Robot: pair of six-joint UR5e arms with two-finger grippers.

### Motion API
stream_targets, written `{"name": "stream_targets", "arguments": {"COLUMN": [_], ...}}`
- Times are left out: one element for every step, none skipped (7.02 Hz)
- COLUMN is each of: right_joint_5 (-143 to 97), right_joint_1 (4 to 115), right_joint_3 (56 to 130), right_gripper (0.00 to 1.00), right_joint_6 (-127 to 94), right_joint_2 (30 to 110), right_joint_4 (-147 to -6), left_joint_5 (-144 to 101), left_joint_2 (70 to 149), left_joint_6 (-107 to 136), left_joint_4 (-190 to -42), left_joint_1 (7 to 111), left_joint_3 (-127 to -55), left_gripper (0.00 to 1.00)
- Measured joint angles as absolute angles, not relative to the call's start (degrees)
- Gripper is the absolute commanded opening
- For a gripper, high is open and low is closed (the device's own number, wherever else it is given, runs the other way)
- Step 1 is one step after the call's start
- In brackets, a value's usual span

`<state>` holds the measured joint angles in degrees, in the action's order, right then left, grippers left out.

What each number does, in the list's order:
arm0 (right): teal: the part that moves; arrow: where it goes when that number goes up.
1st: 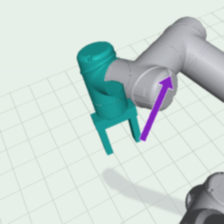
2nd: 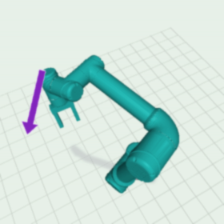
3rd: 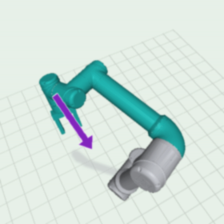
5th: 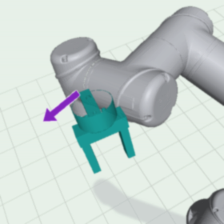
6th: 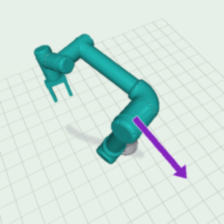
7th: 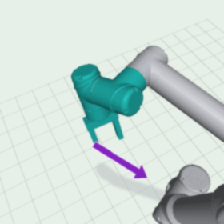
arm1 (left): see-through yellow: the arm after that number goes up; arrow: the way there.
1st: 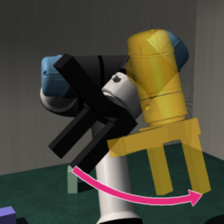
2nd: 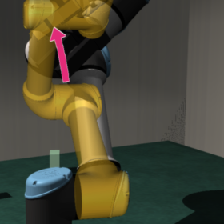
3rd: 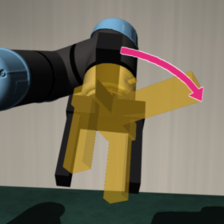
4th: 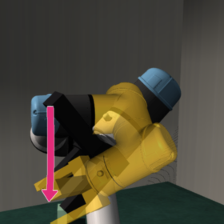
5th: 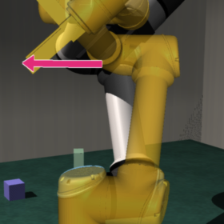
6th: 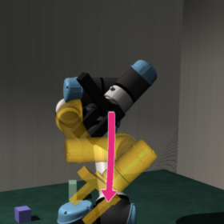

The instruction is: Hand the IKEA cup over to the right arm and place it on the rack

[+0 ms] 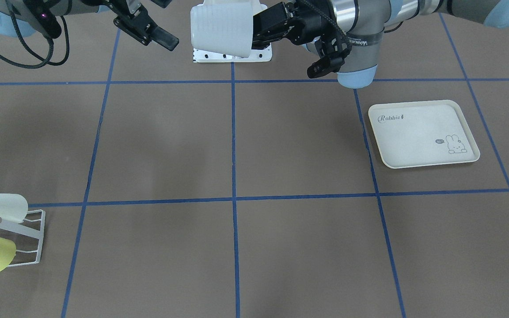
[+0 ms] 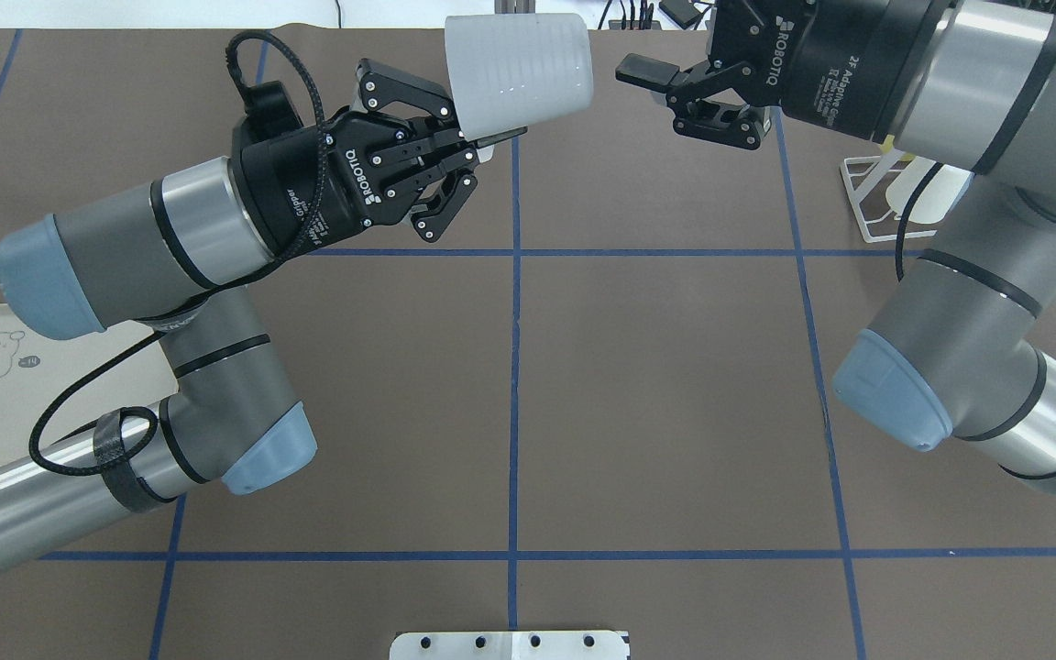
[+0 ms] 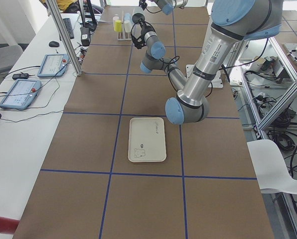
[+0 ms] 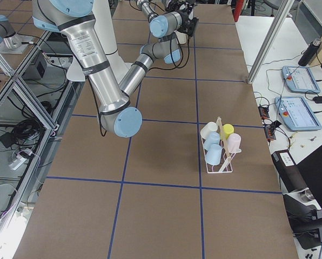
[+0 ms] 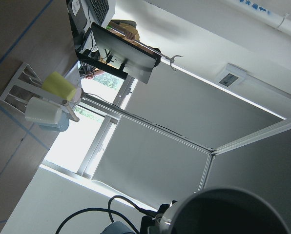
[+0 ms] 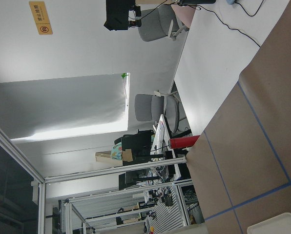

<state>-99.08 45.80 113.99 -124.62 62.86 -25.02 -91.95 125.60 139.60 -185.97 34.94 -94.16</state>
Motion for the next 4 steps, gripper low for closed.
{"name": "stream_targets", "arguments": {"right_joint_5": [-99.1, -99.1, -99.1, -99.2], "right_joint_1": [45.7, 45.6, 45.6, 45.5], "right_joint_3": [114.0, 114.1, 114.2, 114.2], "right_gripper": [1.0, 1.0, 1.0, 1.0], "right_joint_6": [-124.5, -124.6, -124.6, -124.7], "right_joint_2": [62.9, 62.9, 62.9, 62.9], "right_joint_4": [-25.0, -25.0, -25.0, -25.0], "left_joint_5": [-91.9, -91.9, -91.9, -91.9], "left_joint_2": [126.3, 126.7, 127.2, 127.6], "left_joint_6": [139.9, 140.0, 140.0, 140.0], "left_joint_4": [-186.0, -186.0, -185.9, -185.7], "left_joint_1": [34.9, 35.0, 35.0, 35.1], "left_joint_3": [-94.1, -94.0, -93.9, -93.9], "left_gripper": [0.0, 0.0, 0.0, 0.0]}}
